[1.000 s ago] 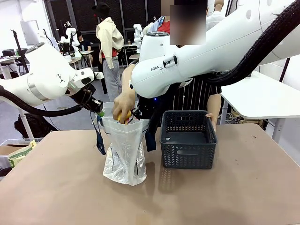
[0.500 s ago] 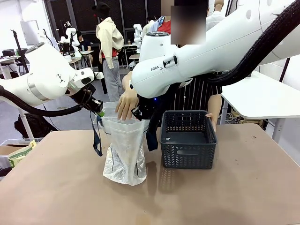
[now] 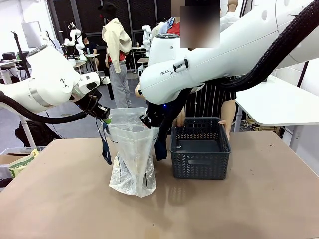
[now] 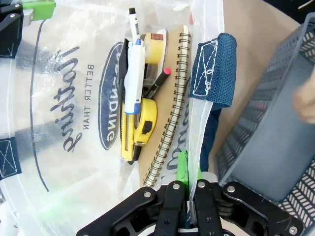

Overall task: Transfer purchased items from the store into the shopping bag.
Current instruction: Move the Reusable shopping bag to the right side of the table.

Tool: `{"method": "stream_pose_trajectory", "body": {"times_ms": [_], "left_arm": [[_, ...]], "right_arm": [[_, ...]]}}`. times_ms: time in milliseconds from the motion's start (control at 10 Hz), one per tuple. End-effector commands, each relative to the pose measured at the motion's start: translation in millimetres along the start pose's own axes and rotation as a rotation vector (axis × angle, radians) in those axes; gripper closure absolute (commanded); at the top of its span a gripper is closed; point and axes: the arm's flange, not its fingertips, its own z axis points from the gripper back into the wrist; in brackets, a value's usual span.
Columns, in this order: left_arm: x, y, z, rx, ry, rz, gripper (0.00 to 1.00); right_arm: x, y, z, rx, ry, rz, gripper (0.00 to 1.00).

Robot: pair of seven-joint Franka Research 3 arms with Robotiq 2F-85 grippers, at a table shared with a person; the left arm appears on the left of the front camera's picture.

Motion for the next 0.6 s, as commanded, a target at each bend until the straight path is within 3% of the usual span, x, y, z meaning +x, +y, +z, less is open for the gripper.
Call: {"method": "stream_pose_trajectory", "body": {"times_ms": [0, 500], "left_arm": [[0.0, 1.7, 0.7, 0.002, -0.001, 0.002, 1.0], [0.0, 1.7, 0.7, 0.002, -0.001, 0.002, 1.0]], "right_arm": [[-1.9, 0.0, -0.8, -0.001, -0.001, 0.0, 1.0], [-1.9, 0.0, -0.8, -0.001, -0.001, 0.0, 1.0]]}}
